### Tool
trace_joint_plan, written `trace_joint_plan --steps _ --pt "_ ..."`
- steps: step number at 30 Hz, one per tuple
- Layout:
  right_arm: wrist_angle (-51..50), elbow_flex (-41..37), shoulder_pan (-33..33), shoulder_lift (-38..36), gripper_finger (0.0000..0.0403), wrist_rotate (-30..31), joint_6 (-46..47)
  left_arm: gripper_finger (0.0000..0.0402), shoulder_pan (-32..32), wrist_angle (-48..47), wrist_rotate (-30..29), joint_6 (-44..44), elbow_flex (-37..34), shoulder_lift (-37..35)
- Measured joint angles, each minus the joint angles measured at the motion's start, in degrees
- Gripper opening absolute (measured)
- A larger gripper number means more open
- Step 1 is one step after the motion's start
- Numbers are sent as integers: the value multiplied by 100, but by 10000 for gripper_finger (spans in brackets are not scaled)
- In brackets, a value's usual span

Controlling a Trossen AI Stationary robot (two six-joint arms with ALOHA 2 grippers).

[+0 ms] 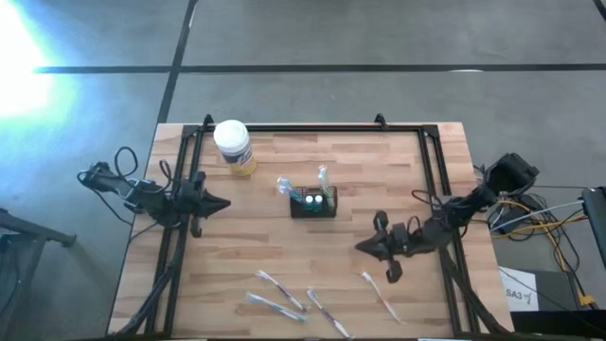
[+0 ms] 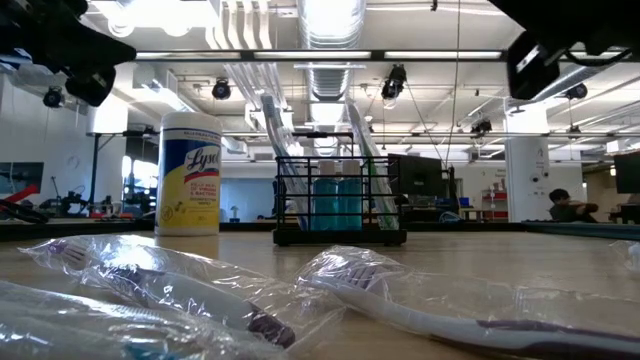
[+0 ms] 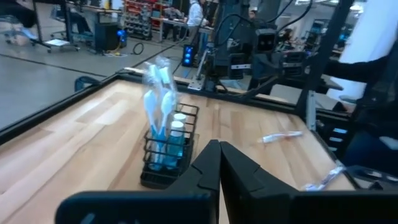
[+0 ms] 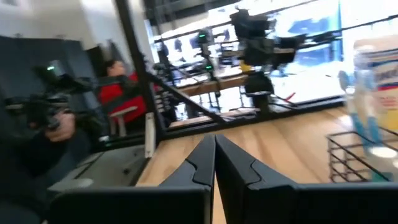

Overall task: Pick & Place toothbrushing station
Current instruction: Put the left purple toothbrush into the black mesh organizer

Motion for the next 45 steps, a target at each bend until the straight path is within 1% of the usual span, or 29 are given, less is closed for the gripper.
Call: trace_joint_plan --steps 3,5,9,14,18,21,23,26,30,35,38,40,42,45 --pt "4 0 326 -28 8 571 -2 4 0 -1 29 153 0 0" --pt "-49 45 449 -28 8 836 0 7 0 -49 37 207 -3 7" --pt "-757 408 485 -28 8 984 21 24 0 -53 40 259 -4 18" --pt "-2483 1199 399 -28 8 1137 357 35 0 -42 76 -67 -100 20" --pt "-4350 2063 160 95 8 1151 1146 31 0 -40 77 -111 -171 33" --pt "-5680 2817 -60 353 8 1097 1731 23 0 -8 77 -159 -199 39" --pt "-6305 3299 -218 602 8 937 1904 19 0 12 70 -240 -199 39" --pt "-6901 4067 -488 1088 8 458 1976 13 0 8 46 -270 -199 39" --pt "-7646 5119 -825 1727 8 70 2037 8 0 7 -34 -393 -199 39" --pt "-8593 6359 -1189 2622 9 -851 2037 10 0 -2 -58 -391 -199 39" --pt "-9099 6995 -1317 3149 9 -933 2078 11 0 -30 -65 -388 -199 39" --pt "-9355 7384 -1383 3481 9 -1125 2046 10 0 -70 -65 -390 -199 39" --pt "-9466 7729 -1457 3829 12 -1567 2032 8 0 -103 -65 -389 -201 39" --pt "-9318 8313 -1526 4380 31 -2236 2027 8 0 -99 -68 -393 -257 39"
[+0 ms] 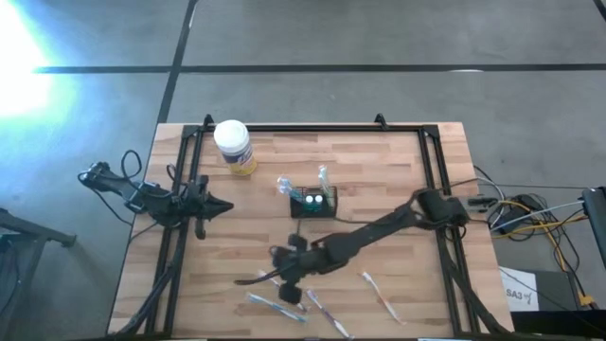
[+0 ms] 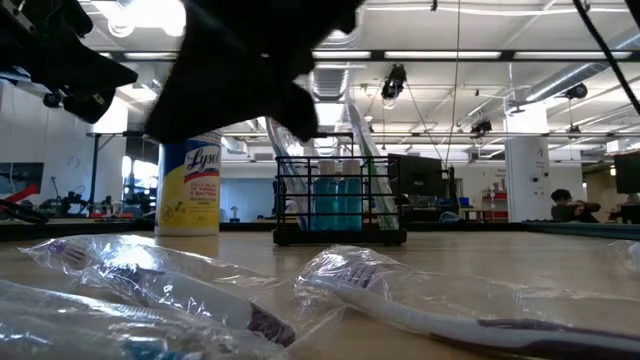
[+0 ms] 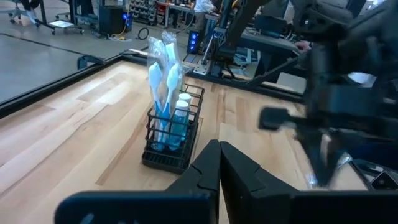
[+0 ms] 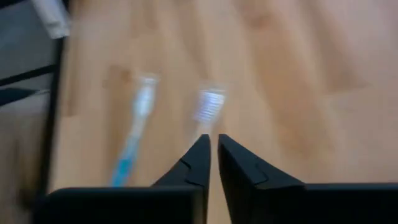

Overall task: Pick & Place toothbrushing station
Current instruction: Put the left purple toothbrush into the black mesh organizer

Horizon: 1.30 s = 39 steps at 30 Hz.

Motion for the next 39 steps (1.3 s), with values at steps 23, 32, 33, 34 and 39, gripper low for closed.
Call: trace_joint_plan --steps 23,32,33,34,39 --pt "-1770 2364 -224 1742 199 -1040 -213 13 0 11 4 -162 -119 2" --pt "-1699 2343 -296 1928 180 -1167 -363 7 0 14 -13 -233 -119 2" --pt "-1699 2336 -300 1928 176 -1153 -401 7 2 14 -15 -234 -119 2" --pt "-1704 2335 -307 1926 170 -1141 -445 7 0 14 -13 -232 -119 2" --pt "-1737 2336 -349 1920 107 -1057 -766 16 0 14 -15 -232 -119 2"
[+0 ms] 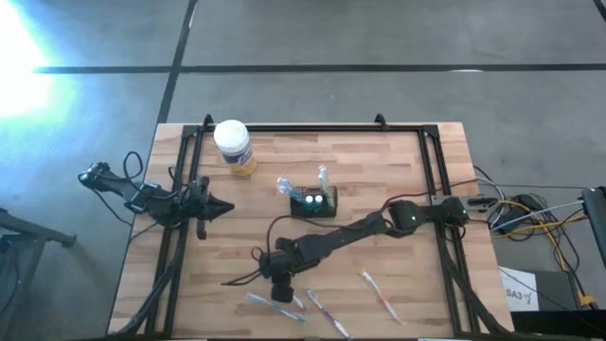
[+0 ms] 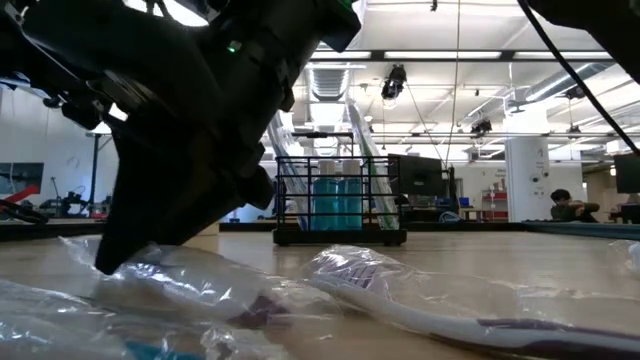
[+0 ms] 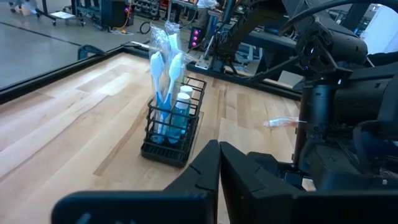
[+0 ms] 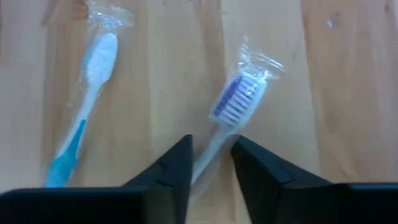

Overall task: Pick & Place toothbrushing station
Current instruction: Put the left purple toothbrush into the black mesh organizer

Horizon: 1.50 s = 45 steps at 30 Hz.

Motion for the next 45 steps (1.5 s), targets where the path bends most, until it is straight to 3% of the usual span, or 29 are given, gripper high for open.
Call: trace_joint_plan --steps 6,18,22,26,31,37,41,45 --pt "6 25 -43 -4 18 27 -493 14 0 0 0 -18 -1 0" --pt "64 24 178 -1197 7 192 -1924 15 2 -4 -2 -23 -4 0" --pt "387 -104 372 -1961 7 217 -2707 14 2 -12 -1 -87 -4 0" --pt "544 -535 397 -2889 7 660 -2794 9 0 -54 -2 -95 -4 0" --pt "1486 -1837 444 -4125 8 1142 -2963 7 2 -99 -2 -103 -4 0" --pt "3746 -4249 357 -5633 8 1626 -3345 16 0 -103 -2 -61 -4 0" --pt "5400 -5820 52 -6148 8 1703 -3200 16 2 -103 -2 -61 -4 0" --pt "6607 -6819 -358 -6319 8 1704 -2822 10 1 -87 -68 -61 -4 0"
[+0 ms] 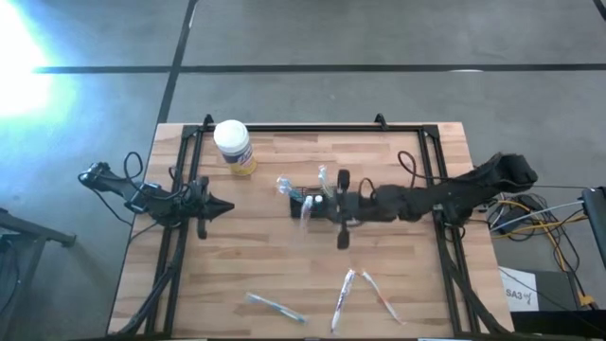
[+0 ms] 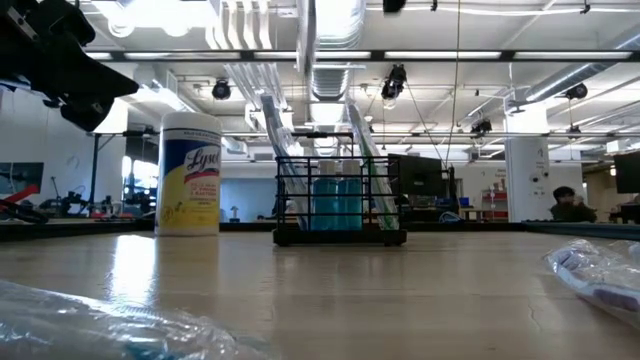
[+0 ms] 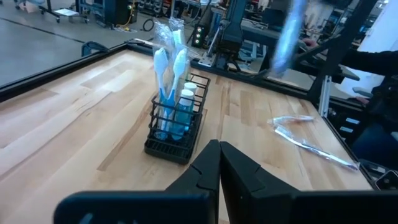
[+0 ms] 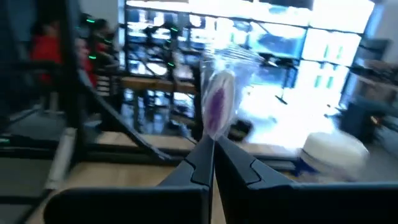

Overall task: Pick & Place toothbrushing station
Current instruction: Put the left purple toothbrush into the black mesh organizer

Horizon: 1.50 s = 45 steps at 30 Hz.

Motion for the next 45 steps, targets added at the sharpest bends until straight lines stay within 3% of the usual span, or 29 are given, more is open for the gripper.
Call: trace_joint_plan --steps 5,11,28,35,40,45 --pt "763 -527 -447 116 8 44 192 10 -1 4 -94 4 0 2" --pt "1372 -563 -691 571 8 43 188 21 1 -10 -188 6 0 9" --pt "1298 264 -713 1454 8 316 -55 23 -1 -16 -212 -12 -41 24" --pt "975 269 -693 1446 8 824 -97 19 1 -19 -210 -141 -216 28" --pt "1027 136 -624 1633 8 1523 -161 20 0 177 -208 -195 -312 28" --pt "1131 111 -608 1888 8 1646 -102 23 2 282 -210 -195 -339 27"
